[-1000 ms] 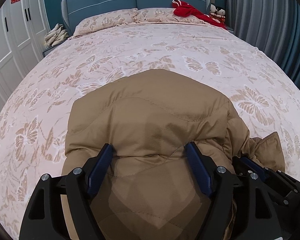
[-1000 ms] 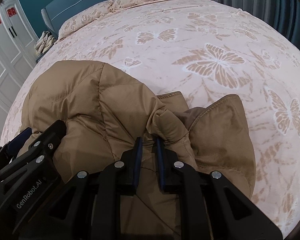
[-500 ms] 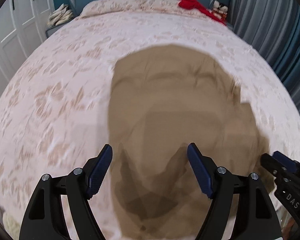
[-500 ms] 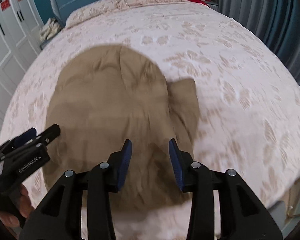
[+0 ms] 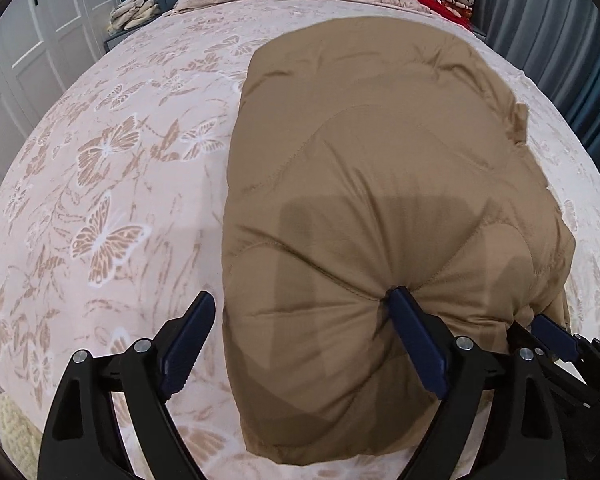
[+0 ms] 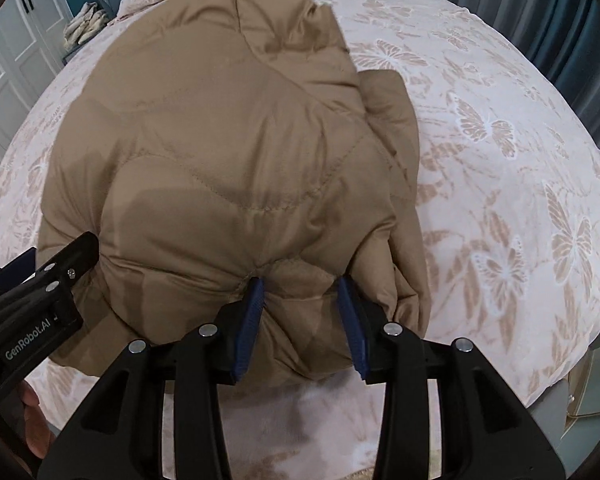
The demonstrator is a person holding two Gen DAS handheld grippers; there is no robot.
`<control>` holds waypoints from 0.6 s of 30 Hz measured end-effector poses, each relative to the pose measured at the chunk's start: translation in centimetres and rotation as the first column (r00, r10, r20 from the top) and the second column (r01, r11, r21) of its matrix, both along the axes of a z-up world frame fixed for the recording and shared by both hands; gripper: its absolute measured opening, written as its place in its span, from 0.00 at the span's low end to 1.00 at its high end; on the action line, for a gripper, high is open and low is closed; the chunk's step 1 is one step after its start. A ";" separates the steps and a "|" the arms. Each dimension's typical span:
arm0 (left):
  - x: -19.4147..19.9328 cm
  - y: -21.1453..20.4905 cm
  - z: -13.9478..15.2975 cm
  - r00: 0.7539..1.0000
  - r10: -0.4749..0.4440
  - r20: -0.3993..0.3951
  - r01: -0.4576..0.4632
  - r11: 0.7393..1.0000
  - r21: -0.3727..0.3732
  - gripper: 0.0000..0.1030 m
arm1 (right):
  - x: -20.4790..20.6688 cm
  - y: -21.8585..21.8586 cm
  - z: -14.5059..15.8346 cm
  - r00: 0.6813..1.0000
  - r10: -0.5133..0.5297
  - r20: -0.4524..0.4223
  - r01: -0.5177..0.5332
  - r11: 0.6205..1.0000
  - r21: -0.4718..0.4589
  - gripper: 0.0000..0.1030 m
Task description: Fold large clothes
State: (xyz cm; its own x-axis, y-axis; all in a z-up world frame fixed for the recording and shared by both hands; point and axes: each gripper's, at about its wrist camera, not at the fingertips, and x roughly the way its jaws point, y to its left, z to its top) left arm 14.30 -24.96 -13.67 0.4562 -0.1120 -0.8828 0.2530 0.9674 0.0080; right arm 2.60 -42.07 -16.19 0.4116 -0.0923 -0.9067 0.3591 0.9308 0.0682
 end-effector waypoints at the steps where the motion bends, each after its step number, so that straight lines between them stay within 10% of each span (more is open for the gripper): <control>1: 0.0 0.0 -0.2 1.000 0.001 0.000 -0.001 1.000 0.002 0.87 | 0.1 -0.1 -0.3 1.000 -0.001 0.000 0.001 1.000 0.003 0.36; 18: -0.1 -1.0 -1.3 1.000 0.012 0.025 -0.013 0.999 0.036 0.92 | 0.0 -0.3 -2.2 0.999 -0.016 0.043 0.015 1.000 0.024 0.36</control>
State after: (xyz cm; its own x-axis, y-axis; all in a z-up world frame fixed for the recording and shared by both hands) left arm 14.22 -26.00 -15.01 0.4789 -0.0748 -0.8747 0.2405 0.9694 0.0488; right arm 2.58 -42.38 -18.39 0.4488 -0.0783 -0.8902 0.3700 0.9230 0.1054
